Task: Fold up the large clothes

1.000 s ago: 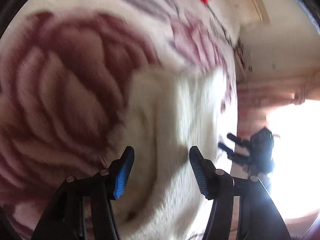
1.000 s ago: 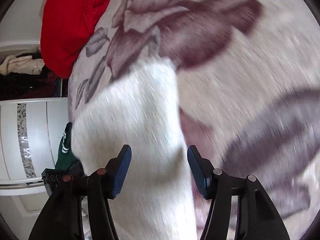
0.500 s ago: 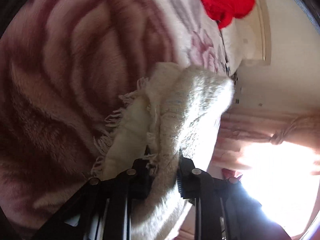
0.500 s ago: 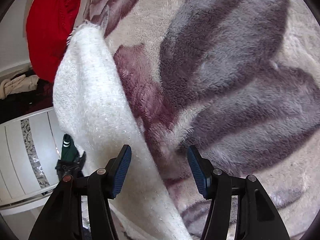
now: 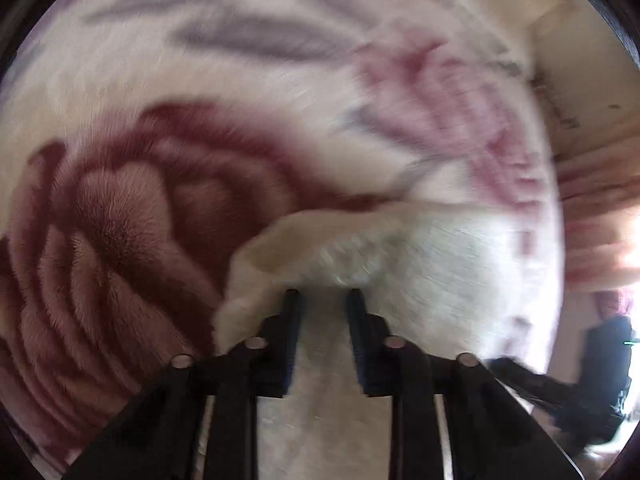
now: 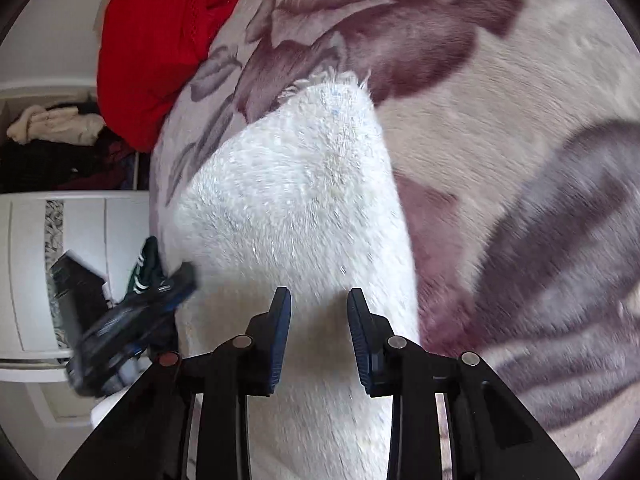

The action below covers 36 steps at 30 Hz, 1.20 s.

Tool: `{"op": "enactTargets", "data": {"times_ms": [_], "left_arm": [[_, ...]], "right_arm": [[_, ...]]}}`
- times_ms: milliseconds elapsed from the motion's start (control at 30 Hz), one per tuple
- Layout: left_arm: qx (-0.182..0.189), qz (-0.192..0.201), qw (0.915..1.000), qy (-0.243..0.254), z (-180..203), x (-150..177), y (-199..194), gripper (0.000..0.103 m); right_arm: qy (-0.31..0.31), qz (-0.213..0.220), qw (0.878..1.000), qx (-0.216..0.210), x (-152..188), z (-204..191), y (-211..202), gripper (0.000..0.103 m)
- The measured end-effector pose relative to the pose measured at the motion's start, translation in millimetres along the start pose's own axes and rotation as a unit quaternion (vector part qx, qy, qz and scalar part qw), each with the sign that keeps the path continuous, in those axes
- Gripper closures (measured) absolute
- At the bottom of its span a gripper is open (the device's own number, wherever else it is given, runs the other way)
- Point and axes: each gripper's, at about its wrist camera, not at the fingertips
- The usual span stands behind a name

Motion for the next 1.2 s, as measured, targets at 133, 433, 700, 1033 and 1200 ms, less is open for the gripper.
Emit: {"op": "enactTargets", "data": {"times_ms": [133,433,700,1033,1200], "left_arm": [[0.038,-0.021,0.9986,-0.032,-27,-15,17,0.088],[0.087,0.007,0.9959,0.022,3,22,-63,0.086],[0.088,0.014,0.996,0.009,-15,120,-124,0.081],[0.022,-0.013,0.9991,0.033,-39,107,-24,0.083],[0.08,-0.031,0.996,0.025,-60,98,-18,0.083]], "right_arm": [[-0.024,-0.054,0.996,0.063,-24,-14,36,0.078],[-0.061,-0.1,0.986,0.115,-41,-33,40,0.087],[-0.078,-0.107,0.99,0.051,79,-41,-31,0.085],[-0.037,-0.122,0.989,0.075,111,-21,22,0.085],[-0.037,-0.148,0.976,0.155,107,-25,61,0.089]]}}
Point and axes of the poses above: each gripper's, at about its wrist camera, not at the fingertips, and y roughly the way its jaws point, z to its right, x to its underside, and after that the axes turned 11 degrees about -y, right-handed
